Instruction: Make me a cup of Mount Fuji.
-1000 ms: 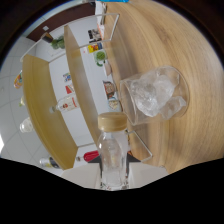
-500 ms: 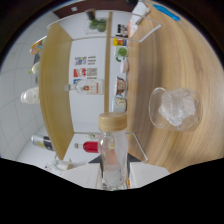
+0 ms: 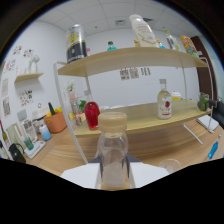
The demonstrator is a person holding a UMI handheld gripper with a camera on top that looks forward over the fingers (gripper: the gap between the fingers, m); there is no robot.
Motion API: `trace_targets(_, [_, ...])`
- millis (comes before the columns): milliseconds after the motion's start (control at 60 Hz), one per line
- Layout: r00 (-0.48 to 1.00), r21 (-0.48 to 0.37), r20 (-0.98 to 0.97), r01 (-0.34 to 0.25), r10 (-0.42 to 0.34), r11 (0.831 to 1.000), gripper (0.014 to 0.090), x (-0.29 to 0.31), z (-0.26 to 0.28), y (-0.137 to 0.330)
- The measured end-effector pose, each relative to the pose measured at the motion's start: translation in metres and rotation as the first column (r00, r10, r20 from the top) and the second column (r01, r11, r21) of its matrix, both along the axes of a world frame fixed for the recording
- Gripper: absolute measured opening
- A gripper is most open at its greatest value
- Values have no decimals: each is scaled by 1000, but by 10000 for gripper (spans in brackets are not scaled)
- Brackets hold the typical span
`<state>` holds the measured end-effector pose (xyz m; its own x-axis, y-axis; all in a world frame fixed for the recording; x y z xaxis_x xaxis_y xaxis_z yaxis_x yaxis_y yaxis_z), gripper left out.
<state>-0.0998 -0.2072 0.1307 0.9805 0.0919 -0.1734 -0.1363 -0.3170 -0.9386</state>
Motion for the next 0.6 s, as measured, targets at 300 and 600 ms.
trace_targets(300, [980,-129,199,21,5,991,367,1,-69,2])
trace_targets(600, [976,-132,214,-7,35,991,402,-4,-81,-12])
